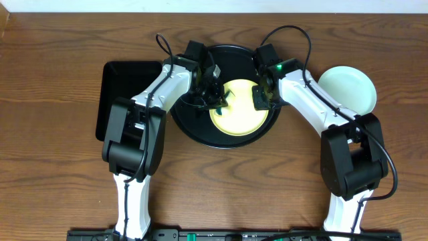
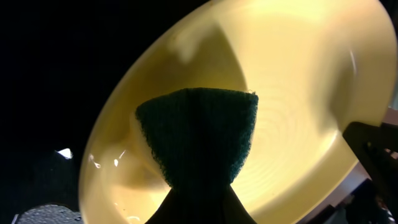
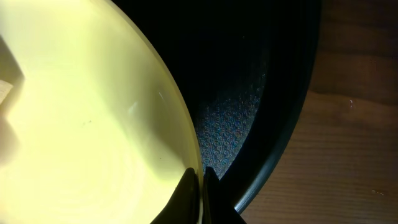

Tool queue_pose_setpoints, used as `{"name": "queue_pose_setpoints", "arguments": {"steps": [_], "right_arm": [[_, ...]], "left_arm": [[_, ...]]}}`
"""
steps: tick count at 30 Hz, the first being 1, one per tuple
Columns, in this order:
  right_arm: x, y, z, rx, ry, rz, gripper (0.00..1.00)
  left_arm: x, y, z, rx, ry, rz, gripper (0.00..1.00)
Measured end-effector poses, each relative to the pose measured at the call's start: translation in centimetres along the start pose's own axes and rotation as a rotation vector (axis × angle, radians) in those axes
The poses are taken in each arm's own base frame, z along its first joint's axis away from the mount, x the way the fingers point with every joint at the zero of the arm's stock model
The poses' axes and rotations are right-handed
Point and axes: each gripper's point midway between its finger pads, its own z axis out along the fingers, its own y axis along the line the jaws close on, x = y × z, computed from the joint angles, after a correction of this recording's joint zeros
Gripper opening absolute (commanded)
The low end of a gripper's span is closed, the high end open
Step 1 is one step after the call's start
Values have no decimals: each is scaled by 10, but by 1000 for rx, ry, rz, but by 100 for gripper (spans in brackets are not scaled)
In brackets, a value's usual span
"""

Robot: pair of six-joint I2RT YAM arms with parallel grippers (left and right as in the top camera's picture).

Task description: Clean dirty plates on tray and stack at the side

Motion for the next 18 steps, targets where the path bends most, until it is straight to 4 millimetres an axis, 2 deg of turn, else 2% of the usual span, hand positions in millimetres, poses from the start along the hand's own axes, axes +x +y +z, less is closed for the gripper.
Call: {"name": "queue_pose_setpoints", "arguments": {"steps": [5,14,18], "right_arm": [[0,0,0,0,0,0,1],[0,0,0,-1,-2,0,1],[-1,0,0,-1,-3,0,1]], "left_arm": [[-8,3,1,-28,-36,22,8],[-34,-9,0,-7,-146,133,8],[-36,-10,-1,-5,-154,143,8]]}}
